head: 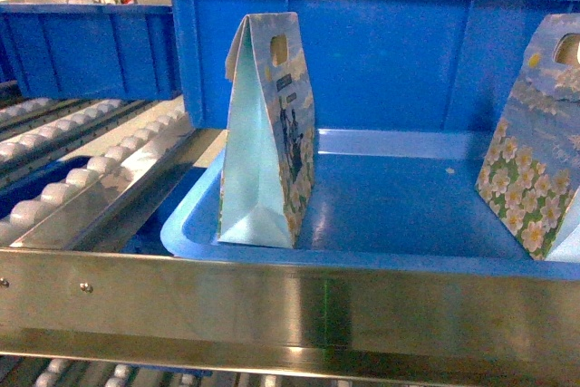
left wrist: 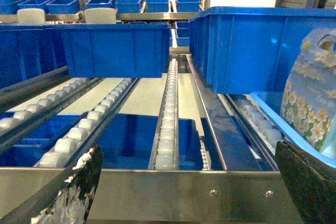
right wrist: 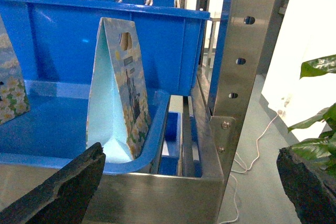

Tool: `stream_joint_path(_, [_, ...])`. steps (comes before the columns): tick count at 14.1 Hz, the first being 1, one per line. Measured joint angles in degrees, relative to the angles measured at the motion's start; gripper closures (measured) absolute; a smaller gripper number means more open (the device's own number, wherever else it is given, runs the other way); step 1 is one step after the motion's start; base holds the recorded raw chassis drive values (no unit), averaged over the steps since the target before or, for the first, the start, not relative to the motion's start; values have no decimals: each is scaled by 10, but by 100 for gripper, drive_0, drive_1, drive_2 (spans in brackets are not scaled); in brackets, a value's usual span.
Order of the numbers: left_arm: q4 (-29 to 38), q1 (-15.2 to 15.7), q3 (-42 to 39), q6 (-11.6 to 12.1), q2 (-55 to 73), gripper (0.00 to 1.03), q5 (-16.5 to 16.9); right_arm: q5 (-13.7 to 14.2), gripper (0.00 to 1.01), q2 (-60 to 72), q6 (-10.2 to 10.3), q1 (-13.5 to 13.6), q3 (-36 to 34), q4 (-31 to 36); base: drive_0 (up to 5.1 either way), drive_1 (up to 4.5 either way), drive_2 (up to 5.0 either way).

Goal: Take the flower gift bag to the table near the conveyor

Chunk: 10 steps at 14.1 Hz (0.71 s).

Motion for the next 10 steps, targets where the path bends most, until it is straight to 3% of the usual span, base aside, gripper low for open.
stream_joint_path(3, [0, 0, 0, 0, 0, 5, 0, 0, 3, 0, 0, 0, 0, 0, 433, 18, -434])
stream_joint_path(4, [22, 2, 0, 0, 7, 5, 6, -34, 3, 35, -2, -31, 1, 51, 0, 0, 0])
stream_joint_path(6, [61, 10, 0, -2, 42, 5, 16, -67, 3, 98, -3, -70, 3, 108, 0, 0, 0])
stream_joint_path(8, [136, 12, 0, -9, 108, 5, 27, -78, 3, 171, -5, -71, 17, 179, 0, 0, 0])
stream_joint_path(10, [247, 4, 5, -11, 221, 5, 34, -67, 3, 263, -7, -52, 40, 263, 0, 0, 0])
